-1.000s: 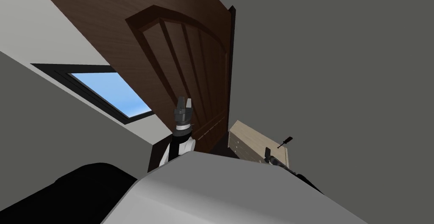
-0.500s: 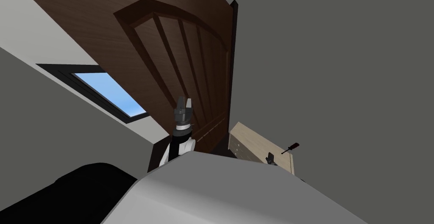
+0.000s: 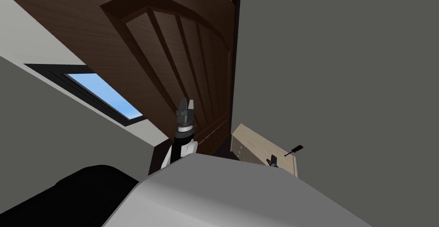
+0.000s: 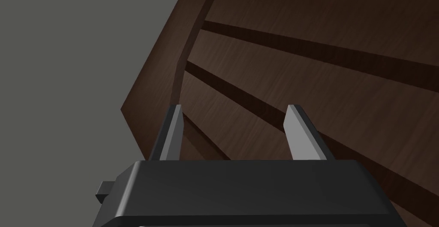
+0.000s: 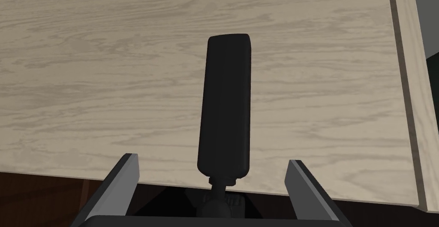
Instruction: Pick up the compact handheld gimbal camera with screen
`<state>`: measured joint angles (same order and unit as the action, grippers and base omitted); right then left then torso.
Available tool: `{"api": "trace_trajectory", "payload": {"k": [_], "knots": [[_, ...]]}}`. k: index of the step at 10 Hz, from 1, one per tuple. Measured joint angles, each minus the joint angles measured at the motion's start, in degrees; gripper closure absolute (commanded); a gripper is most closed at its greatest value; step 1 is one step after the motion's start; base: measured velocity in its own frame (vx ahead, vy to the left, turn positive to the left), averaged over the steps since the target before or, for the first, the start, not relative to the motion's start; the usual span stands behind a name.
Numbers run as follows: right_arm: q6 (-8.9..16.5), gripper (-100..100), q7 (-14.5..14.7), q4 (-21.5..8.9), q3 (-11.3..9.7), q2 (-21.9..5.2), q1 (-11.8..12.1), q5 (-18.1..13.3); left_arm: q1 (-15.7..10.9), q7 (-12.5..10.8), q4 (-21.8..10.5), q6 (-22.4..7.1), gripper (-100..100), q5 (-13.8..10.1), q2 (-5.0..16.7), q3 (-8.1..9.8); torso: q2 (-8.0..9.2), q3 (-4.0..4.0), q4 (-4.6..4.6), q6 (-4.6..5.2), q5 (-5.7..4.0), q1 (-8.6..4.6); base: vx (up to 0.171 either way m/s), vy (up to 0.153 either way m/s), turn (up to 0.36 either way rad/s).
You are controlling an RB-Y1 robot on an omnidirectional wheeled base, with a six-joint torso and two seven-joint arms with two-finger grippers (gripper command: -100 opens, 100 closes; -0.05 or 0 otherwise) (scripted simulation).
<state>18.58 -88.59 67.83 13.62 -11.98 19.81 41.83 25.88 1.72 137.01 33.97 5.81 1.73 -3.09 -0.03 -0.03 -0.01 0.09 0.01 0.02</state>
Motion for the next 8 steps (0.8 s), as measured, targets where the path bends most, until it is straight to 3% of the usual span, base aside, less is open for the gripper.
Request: {"api": "trace_trajectory", "payload": {"k": [4, 5, 8], "knots": [[-0.82, -100, 2.33, -4.42, 1.04, 3.01, -4.88, -2.71, 0.0, 0.0, 0.0, 0.0, 0, 0.0, 0.0, 0.0, -0.03, -0.01, 0.0, -0.01, 0.01, 0.06, -0.004, -0.005, -0.029], [-0.81, 100, 2.46, -4.52, 1.08, 3.09, -5.02, -2.81, 0.0, 0.0, 0.0, 0.0, 0, 0.0, 0.0, 0.0, -0.02, -0.01, -0.01, 0.0, 0.02, 0.06, -0.002, -0.003, -0.014], [-0.81, 100, 2.43, -4.53, 1.08, 3.08, -4.99, -2.8, 0.0, 0.0, 0.0, 0.0, 0, 0.0, 0.0, 0.0, -0.01, 0.0, 0.01, -0.01, 0.02, 0.07, 0.0, 0.0, 0.0]]}}
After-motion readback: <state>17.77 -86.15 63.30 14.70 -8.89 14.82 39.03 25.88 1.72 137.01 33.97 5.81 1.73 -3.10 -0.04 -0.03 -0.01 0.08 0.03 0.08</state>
